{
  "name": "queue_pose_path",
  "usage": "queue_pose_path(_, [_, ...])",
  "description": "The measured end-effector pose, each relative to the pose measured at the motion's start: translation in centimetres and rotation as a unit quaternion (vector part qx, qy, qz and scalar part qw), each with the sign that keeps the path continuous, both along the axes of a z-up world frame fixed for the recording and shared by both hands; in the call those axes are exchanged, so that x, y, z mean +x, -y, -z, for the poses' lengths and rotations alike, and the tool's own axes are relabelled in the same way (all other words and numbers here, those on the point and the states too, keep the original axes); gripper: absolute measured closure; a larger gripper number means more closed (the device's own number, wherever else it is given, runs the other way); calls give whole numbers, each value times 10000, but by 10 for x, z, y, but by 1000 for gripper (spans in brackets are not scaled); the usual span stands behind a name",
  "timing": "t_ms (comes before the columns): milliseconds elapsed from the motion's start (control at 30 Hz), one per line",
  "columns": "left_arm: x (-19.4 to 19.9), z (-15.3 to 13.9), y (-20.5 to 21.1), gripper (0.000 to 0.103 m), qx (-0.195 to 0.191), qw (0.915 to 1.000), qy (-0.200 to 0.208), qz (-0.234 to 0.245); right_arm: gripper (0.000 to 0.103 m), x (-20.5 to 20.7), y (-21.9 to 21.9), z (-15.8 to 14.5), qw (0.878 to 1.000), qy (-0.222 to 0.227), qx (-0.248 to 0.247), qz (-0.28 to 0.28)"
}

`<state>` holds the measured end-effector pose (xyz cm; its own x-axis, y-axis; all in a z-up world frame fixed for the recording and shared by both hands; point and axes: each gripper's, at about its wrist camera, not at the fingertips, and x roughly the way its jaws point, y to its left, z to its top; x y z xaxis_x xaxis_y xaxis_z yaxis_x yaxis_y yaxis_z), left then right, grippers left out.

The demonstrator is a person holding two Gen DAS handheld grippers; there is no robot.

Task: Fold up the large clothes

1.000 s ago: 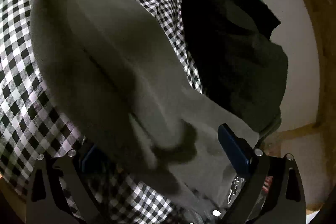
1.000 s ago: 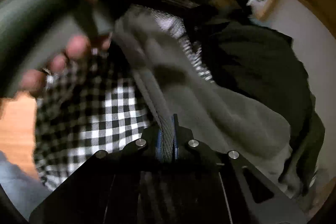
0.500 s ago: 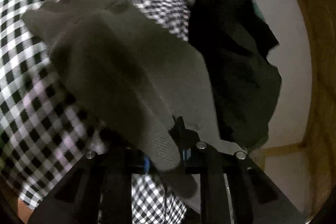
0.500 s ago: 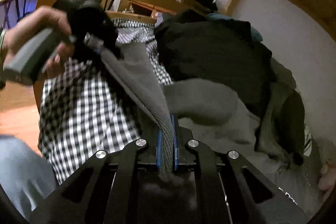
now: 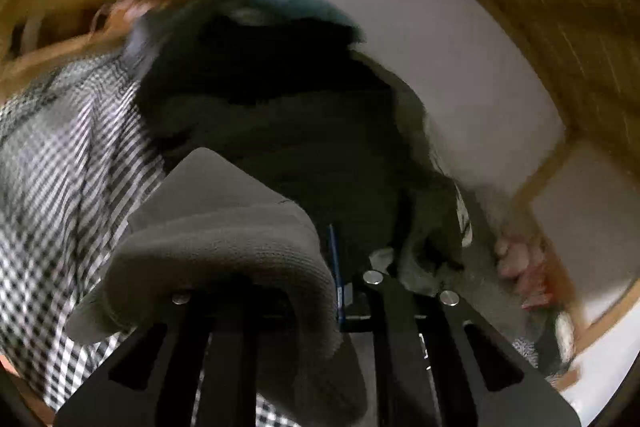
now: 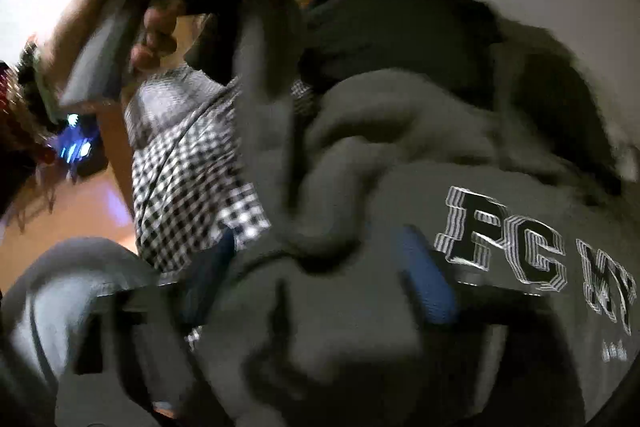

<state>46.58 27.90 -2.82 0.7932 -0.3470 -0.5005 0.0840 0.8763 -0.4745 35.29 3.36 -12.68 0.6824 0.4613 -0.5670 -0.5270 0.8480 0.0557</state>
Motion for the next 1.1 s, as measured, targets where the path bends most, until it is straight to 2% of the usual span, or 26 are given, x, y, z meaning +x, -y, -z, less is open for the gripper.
queue_pose_path(100, [-2, -13, 55, 91, 526, 9966, 308, 553, 14, -14, 48, -2, 9977, -310, 402, 452])
queue_pose_path(167, [-2, -10, 100, 91, 1002, 9898, 383, 937, 14, -26, 89, 3, 9920, -563, 669, 915])
queue_pose_path(233, [-3, 3, 155, 91, 1465, 9784, 325, 1418, 14, -37, 122, 10, 9852, -713, 762, 1359])
queue_pose_path(300, [-2, 35, 209, 91, 1819, 9667, 101, 1797, 14, -49, 158, 15, 9751, -838, 867, 1863])
queue_pose_path(367, [2, 69, 246, 90, 2005, 9592, -329, 1964, 14, -59, 192, 18, 9614, -962, 1152, 2307])
queue_pose_path(400, [2, 95, 269, 89, 2133, 9520, -554, 2123, 14, -62, 205, 18, 9559, -997, 1275, 2450])
queue_pose_path(433, [5, 109, 278, 88, 2204, 9479, -719, 2185, 14, -63, 211, 19, 9518, -1028, 1350, 2554])
queue_pose_path(467, [6, 124, 289, 84, 2263, 9430, -950, 2249, 14, -64, 221, 18, 9465, -1050, 1452, 2685])
queue_pose_path(500, [4, 140, 300, 76, 2351, 9385, -1162, 2244, 14, -63, 227, 16, 9437, -1037, 1526, 2745])
queue_pose_path(533, [2, 148, 303, 65, 2393, 9376, -1192, 2222, 14, -63, 235, 12, 9427, -1007, 1584, 2758])
queue_pose_path(600, [-5, 152, 306, 59, 2500, 9379, -958, 2208, 14, -53, 239, 1, 9452, -879, 1663, 2668])
queue_pose_path(667, [-9, 153, 309, 52, 2665, 9323, -870, 2287, 14, -34, 242, -13, 9476, -730, 1821, 2522])
queue_pose_path(700, [-11, 154, 312, 49, 2780, 9275, -830, 2358, 13, -27, 246, -21, 9477, -659, 1935, 2452])
queue_pose_path(733, [-13, 155, 316, 42, 2902, 9217, -787, 2449, 12, -13, 245, -33, 9484, -587, 2021, 2372])
queue_pose_path(767, [-17, 157, 321, 38, 3090, 9130, -714, 2566, 11, -2, 242, -43, 9512, -553, 2020, 2265])
queue_pose_path(833, [-22, 158, 327, 37, 3351, 9048, -584, 2562, 9, 30, 226, -69, 9647, -679, 1801, 1799])
queue_pose_path(900, [-21, 153, 329, 37, 3303, 9088, -605, 2478, 9, 76, 185, -100, 9854, -981, 899, 1059])
queue_pose_path(933, [-20, 152, 327, 37, 3281, 9101, -625, 2453, 8, 98, 151, -114, 9925, -1081, 165, 540])
queue_pose_path(967, [-20, 153, 328, 37, 3282, 9107, -629, 2428, 8, 110, 127, -120, 9927, -1154, -274, 202])
queue_pose_path(1000, [-20, 153, 328, 37, 3313, 9100, -613, 2415, 8, 127, 97, -122, 9879, -1308, -824, -159])
queue_pose_path(1100, [-24, 154, 329, 37, 3400, 9080, -540, 2386, 9, 174, 27, -101, 9585, -1899, -2019, -671])
